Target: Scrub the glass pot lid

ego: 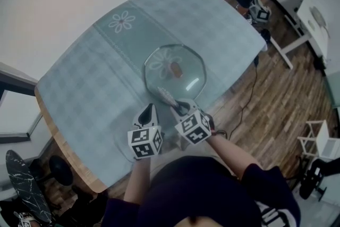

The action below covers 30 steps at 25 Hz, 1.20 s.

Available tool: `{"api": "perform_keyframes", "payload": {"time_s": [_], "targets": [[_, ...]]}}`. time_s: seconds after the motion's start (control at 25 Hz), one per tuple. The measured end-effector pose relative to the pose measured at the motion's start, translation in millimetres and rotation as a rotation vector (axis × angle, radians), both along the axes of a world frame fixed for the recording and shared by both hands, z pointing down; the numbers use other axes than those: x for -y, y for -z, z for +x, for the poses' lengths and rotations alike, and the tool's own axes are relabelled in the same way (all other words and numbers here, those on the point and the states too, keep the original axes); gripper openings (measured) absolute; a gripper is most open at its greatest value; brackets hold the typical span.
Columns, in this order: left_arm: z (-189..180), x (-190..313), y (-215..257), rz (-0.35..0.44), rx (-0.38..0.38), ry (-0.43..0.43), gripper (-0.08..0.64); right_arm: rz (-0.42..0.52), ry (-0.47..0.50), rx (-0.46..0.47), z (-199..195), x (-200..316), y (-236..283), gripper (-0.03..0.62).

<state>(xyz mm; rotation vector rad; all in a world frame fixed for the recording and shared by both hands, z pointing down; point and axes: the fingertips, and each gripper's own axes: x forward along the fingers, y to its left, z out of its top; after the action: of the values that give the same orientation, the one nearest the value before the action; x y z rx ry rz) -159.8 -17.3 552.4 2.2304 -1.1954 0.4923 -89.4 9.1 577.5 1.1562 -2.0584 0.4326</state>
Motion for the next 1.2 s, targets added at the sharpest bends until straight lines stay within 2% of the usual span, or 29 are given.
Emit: {"api": "perform_keyframes", "payload": {"time_s": [0.32, 0.56, 0.84, 1.2], "targets": [[12, -3, 5, 0.003, 0.015, -0.033, 0.003, 0.065, -0.117, 0.026, 36, 10, 34, 0.081], [25, 11, 5, -0.010, 0.018, 0.004, 0.003, 0.095, -0.160, 0.027, 79, 42, 50, 0.081], [48, 39, 9, -0.005, 0.025, 0.074, 0.003, 0.090, -0.116, -0.007, 122, 83, 55, 0.081], [66, 58, 8, -0.015, 0.022, 0.185, 0.003, 0.053, -0.002, -0.050, 143, 126, 32, 0.081]]}}
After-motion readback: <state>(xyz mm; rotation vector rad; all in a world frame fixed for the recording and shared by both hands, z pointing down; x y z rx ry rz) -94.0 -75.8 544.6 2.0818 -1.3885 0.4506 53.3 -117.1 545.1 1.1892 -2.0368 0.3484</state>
